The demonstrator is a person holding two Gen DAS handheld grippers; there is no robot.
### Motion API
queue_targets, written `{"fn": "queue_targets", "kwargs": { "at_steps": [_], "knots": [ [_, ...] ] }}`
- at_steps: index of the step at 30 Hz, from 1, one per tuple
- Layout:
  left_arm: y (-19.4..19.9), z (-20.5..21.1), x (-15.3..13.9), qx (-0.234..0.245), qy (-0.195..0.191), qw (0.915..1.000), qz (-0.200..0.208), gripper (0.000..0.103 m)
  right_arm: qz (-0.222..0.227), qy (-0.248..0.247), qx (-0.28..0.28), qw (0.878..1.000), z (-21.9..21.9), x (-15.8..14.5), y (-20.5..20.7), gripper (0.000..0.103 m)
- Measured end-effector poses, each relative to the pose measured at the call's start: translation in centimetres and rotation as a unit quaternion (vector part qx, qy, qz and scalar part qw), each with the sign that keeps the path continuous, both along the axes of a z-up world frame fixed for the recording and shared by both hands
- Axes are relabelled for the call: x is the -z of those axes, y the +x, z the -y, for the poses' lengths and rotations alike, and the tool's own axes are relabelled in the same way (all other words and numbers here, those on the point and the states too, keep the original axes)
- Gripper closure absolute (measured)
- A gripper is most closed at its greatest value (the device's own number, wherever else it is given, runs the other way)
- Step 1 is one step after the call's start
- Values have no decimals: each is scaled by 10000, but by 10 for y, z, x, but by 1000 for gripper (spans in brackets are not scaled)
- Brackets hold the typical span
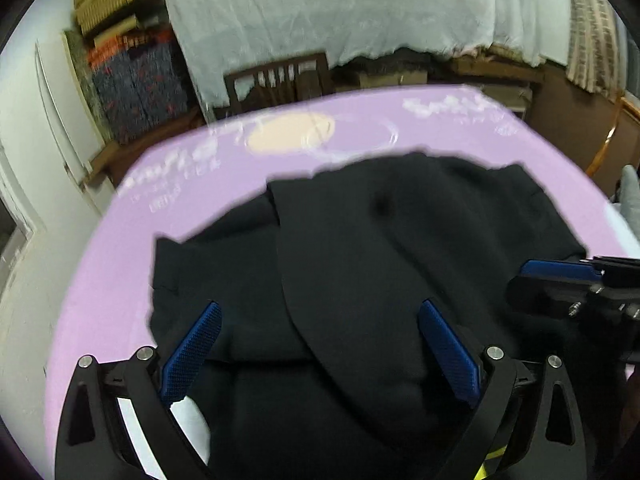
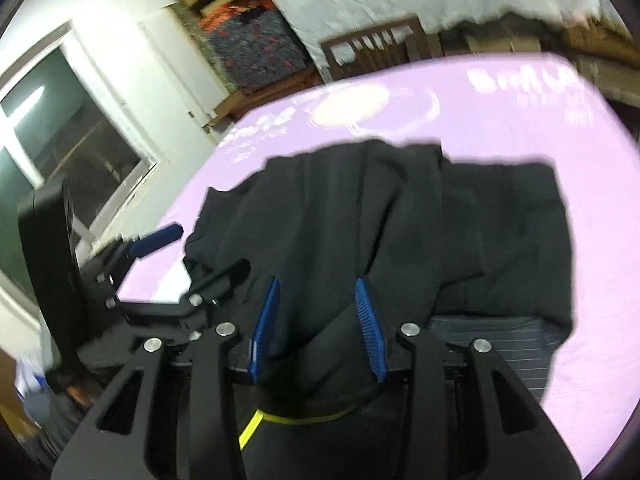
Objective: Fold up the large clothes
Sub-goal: 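Lay the hood down over the folded hoodie body with the right gripper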
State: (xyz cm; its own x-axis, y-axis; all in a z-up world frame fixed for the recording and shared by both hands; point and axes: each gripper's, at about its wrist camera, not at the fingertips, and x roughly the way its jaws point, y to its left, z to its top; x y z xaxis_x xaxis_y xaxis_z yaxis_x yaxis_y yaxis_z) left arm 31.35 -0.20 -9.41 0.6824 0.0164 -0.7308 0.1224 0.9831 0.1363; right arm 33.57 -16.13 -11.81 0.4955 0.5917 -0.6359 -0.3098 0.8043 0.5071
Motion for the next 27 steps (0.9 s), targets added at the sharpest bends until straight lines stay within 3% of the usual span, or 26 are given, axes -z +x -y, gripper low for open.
{"fn": "queue_targets", "kwargs": {
  "at_steps": [2,5,18,20,25,27],
  "knots": [
    [12,-13,20,-125,-208,9993,-273,3,-218,195,107,9995,10,18,9,68],
    [17,-32,27,-122,-809,9958,-419,3,-434,774,25,9960,25,38,15,72],
    [10,-33,25,-99,-665,9971,-370,3,-647,973,-90,9931,38,36,18,73],
    [1,-33,17,-119,-546,9979,-331,3,-648,864,47,9941,43,29,8,71],
    [-40,-32,-4,180,-870,9959,-144,3,-410,896,118,9951,50,7,-34,60],
    [-49,-26,-2,213,-777,9967,-124,3,-401,883,34,9953,43,5,-46,60]
  ]
}}
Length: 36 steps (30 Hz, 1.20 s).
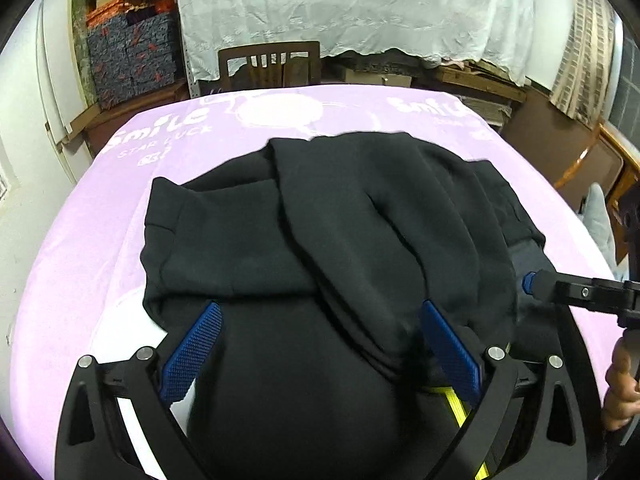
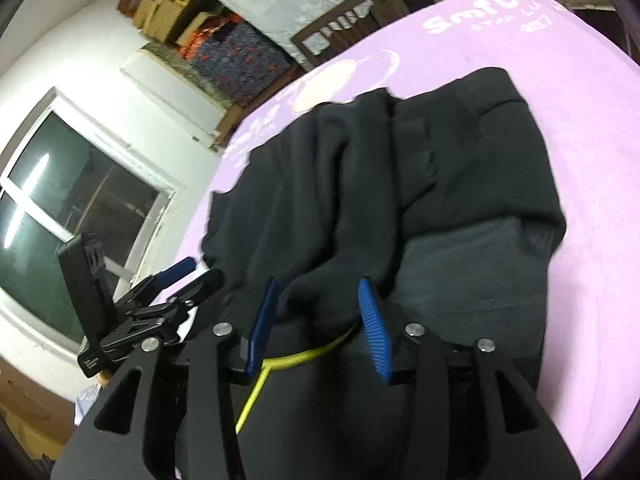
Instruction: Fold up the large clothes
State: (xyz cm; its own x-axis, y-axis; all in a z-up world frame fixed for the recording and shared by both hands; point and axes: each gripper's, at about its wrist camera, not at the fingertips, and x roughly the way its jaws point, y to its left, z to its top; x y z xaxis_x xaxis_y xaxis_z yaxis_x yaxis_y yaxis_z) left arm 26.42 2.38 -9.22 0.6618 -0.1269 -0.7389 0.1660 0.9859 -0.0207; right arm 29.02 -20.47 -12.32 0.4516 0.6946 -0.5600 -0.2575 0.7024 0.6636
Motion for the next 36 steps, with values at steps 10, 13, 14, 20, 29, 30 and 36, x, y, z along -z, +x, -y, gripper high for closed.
{"fn": "queue_targets", "kwargs": {
  "at_steps": [10,13,14,20,29,30,36],
  "knots": [
    [1,6,25,47,80,9993,-352,3,-40,-427,-262,9987,-31,9,-13,62],
    [6,1,29,53,-82,9987,-499,3,-291,-291,-232,9989,-25,22,-15,63],
    [6,1,30,53,-80,9987,-507,3,-324,-241,-237,9989,-23,25,-14,65],
    [-2,8,25,14,223,9994,-265,3,-80,-529,-86,9985,-22,16,-18,63],
    [11,16,0,23,735,9970,223,3,292,-707,215,9968,-18,-19,7,60],
    [15,17,-2,4,826,9962,275,3,298,-672,192,9971,-19,-22,13,60],
    [54,22,-4,-141,1237,9908,540,3,297,-613,322,9972,-35,-25,62,60]
  ]
}}
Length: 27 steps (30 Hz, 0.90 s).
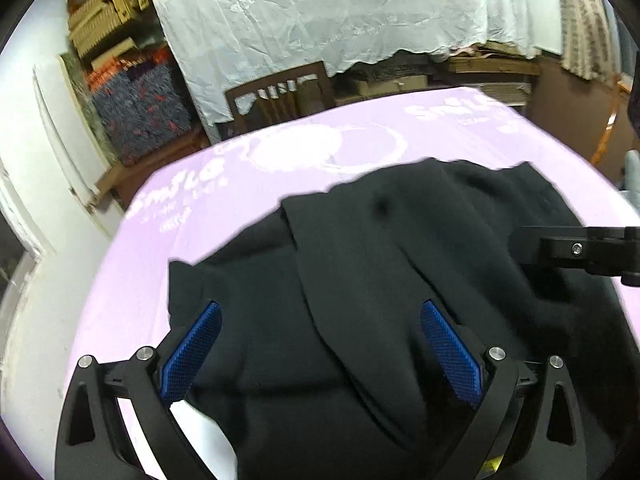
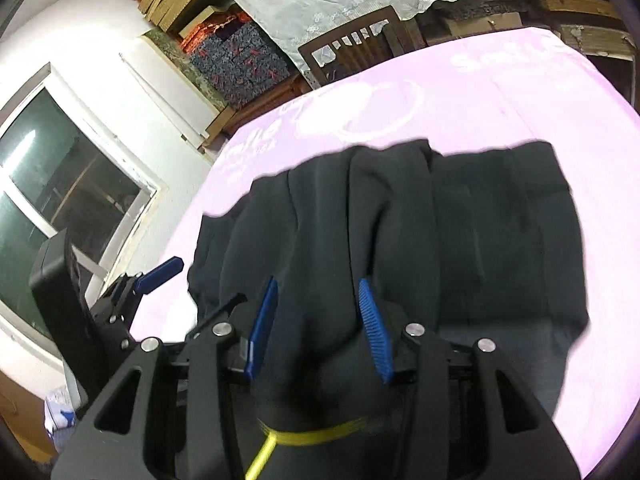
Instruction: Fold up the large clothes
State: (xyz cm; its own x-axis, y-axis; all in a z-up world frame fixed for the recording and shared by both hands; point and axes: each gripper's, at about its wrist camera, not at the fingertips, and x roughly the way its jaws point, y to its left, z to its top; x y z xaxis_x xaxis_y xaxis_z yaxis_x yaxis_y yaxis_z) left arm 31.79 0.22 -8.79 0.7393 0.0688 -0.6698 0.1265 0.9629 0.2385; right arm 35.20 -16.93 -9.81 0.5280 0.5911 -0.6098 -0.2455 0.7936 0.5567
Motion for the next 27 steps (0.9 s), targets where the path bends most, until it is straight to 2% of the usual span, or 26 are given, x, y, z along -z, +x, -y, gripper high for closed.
{"fn": "queue_targets", "kwargs": {
  "at_steps": [3,7,10,13,17,19,21,27],
  "knots": [
    [23,-6,15,-214,110,9996,-125,3,-257,170,156,9994,6,18,18,62],
    [39,-25,31,-241,-509,9973,-475,3,-436,565,72,9974,17,36,24,67],
    [41,-30,32,-223,-681,9960,-539,3,-474,773,12,9959,25,41,26,67],
    [41,-30,32,-224,-656,9963,-509,3,-451,790,-29,9959,27,42,26,68],
    [30,-27,29,-222,-560,9974,-406,3,-427,638,58,9970,25,32,19,67],
    [23,-25,24,-205,-467,9982,-330,3,-314,579,122,9978,27,24,11,59],
    [14,-23,17,-185,-395,9988,-244,3,-165,599,140,9980,31,14,1,58],
    [-28,-19,-4,-67,-543,9985,-21,3,88,680,60,9976,33,-6,-36,56]
  ]
}}
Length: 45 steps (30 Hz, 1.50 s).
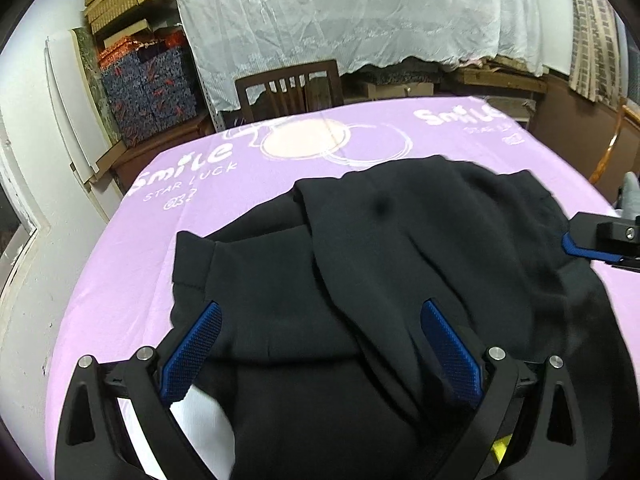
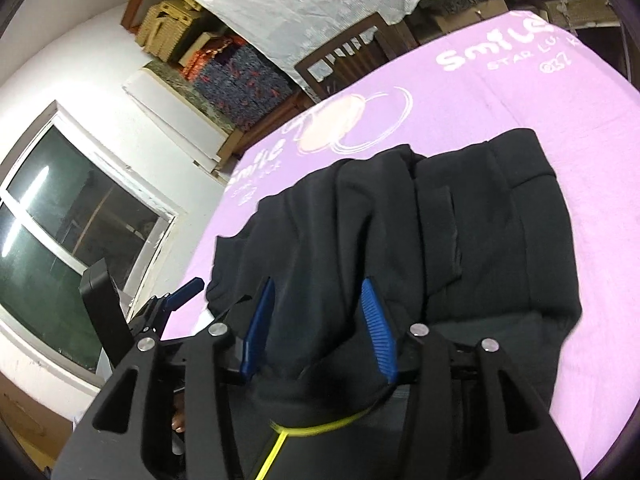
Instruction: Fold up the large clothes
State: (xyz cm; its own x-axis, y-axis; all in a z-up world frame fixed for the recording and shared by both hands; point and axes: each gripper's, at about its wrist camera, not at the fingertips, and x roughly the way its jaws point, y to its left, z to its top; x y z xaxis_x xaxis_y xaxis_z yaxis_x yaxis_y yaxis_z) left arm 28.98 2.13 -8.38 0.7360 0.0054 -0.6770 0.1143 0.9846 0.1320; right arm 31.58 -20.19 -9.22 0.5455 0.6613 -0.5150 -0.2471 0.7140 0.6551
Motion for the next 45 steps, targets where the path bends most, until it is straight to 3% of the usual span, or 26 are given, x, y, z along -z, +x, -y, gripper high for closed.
{"fn": "queue_targets", "kwargs": {
  "at_steps": [21,41,45],
  "knots": [
    [-119,11,-20,110,-318,9987,371,3,397,-70,14,9992,12,-15,-119,45],
    [-199,24,-42,237,-192,9955,901,3,893,-171,104,9958,27,-34,-210,40],
    [-202,11,-37,313,-370,9957,786,3,973,-228,226,9947,38,-35,-218,35]
  ]
}}
